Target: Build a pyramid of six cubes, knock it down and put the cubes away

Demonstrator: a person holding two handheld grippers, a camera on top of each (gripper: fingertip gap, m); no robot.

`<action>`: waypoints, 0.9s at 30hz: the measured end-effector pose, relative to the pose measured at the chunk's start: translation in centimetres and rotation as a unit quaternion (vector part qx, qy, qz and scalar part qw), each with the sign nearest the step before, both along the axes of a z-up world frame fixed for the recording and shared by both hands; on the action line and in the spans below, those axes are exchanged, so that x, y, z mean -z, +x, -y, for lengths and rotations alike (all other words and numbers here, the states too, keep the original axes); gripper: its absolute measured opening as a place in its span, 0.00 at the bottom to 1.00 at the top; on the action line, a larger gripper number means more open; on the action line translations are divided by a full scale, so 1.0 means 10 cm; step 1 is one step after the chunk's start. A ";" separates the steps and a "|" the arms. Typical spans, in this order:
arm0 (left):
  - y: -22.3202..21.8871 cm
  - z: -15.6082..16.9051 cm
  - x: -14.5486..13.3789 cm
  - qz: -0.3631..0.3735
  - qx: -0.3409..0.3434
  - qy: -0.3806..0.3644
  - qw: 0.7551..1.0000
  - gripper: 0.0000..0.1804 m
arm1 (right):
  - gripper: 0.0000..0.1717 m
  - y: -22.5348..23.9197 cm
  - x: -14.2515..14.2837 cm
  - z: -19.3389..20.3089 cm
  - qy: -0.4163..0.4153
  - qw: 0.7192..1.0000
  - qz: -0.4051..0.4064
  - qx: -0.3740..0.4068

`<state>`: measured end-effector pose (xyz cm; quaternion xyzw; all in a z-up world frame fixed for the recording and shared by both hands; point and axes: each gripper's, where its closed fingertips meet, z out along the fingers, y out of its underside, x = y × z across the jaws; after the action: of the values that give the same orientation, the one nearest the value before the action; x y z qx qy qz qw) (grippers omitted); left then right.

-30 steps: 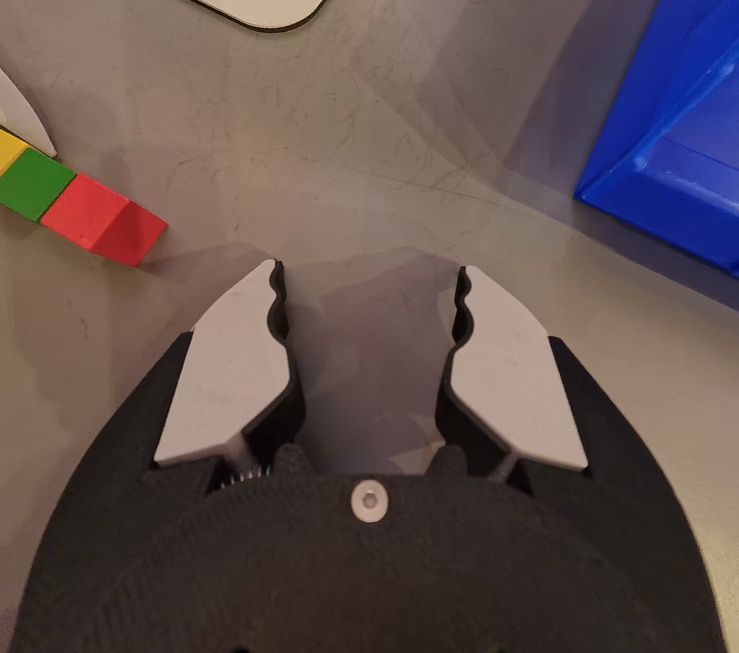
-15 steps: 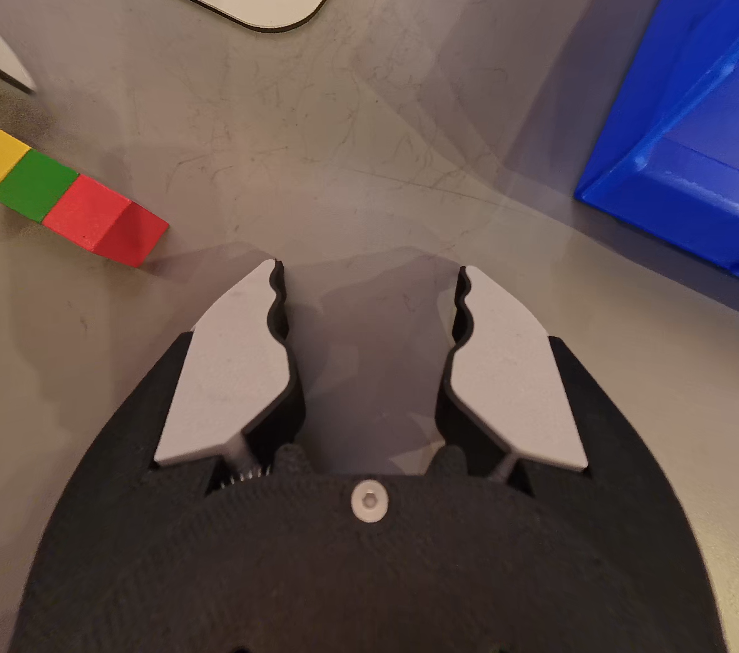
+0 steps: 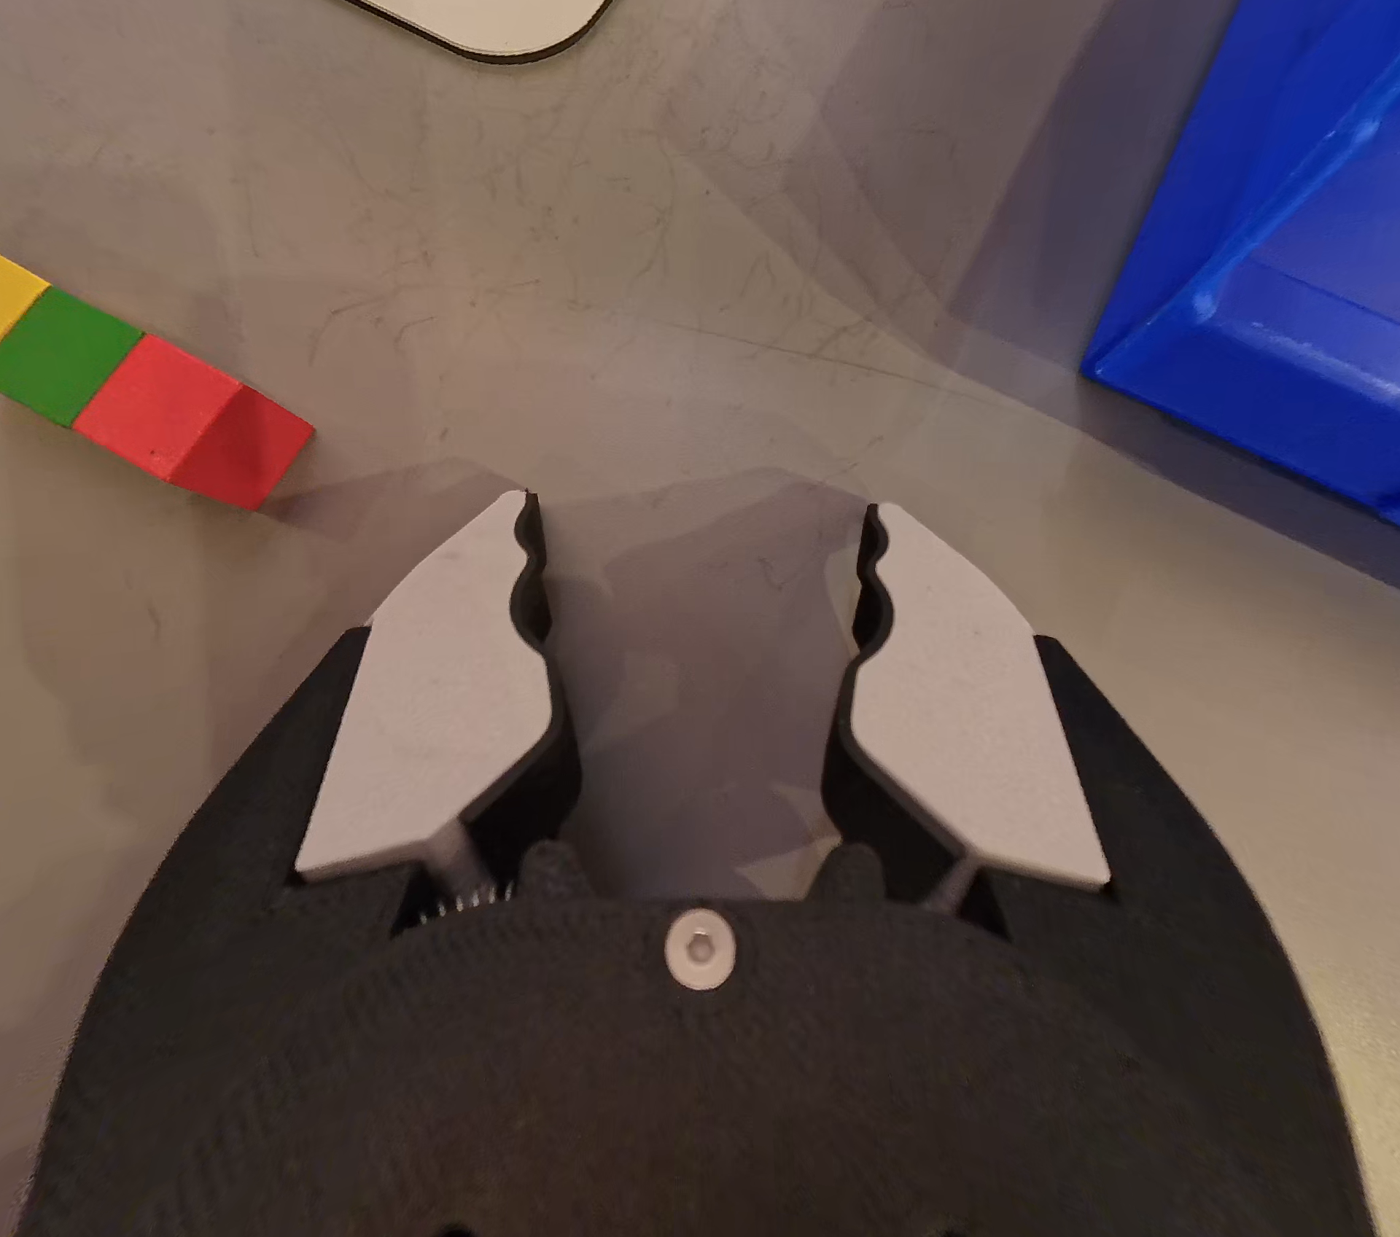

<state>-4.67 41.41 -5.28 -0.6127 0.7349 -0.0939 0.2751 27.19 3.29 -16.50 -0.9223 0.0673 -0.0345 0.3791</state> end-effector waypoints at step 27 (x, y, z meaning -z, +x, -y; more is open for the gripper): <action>-0.41 -0.52 0.40 -0.186 -0.051 -0.008 0.981 0.16 | 0.46 0.00 0.00 0.00 0.000 1.000 0.001 0.001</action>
<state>-8.78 46.60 -9.28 -0.6582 0.7403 0.0299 0.1337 27.23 3.33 -16.51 -0.9221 0.0682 -0.0356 0.3791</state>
